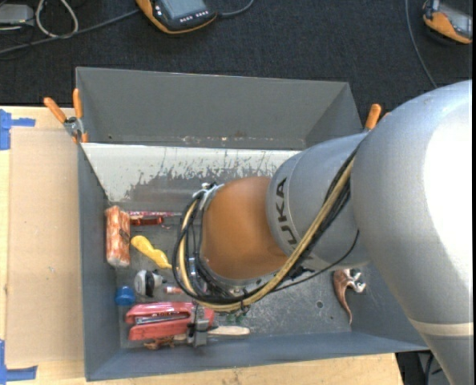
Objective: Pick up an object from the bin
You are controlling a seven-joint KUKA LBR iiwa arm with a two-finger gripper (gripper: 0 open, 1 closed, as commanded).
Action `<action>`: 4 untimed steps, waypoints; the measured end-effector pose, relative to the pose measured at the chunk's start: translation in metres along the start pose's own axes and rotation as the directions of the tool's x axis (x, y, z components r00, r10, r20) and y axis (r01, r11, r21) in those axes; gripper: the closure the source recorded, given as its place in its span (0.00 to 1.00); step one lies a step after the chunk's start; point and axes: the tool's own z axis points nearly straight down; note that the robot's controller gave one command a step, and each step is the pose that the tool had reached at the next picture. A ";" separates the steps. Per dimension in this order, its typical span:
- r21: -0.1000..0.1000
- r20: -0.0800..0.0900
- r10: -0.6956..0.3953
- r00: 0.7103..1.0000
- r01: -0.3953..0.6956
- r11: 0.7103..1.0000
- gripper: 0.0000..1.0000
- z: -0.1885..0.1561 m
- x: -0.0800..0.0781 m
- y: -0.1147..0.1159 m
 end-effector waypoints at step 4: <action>0.002 -0.001 -0.198 0.980 0.198 0.980 1.00 0.003 -0.020 0.035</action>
Offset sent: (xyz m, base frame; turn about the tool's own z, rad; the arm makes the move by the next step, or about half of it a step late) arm 0.0000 0.0000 0.0000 0.0000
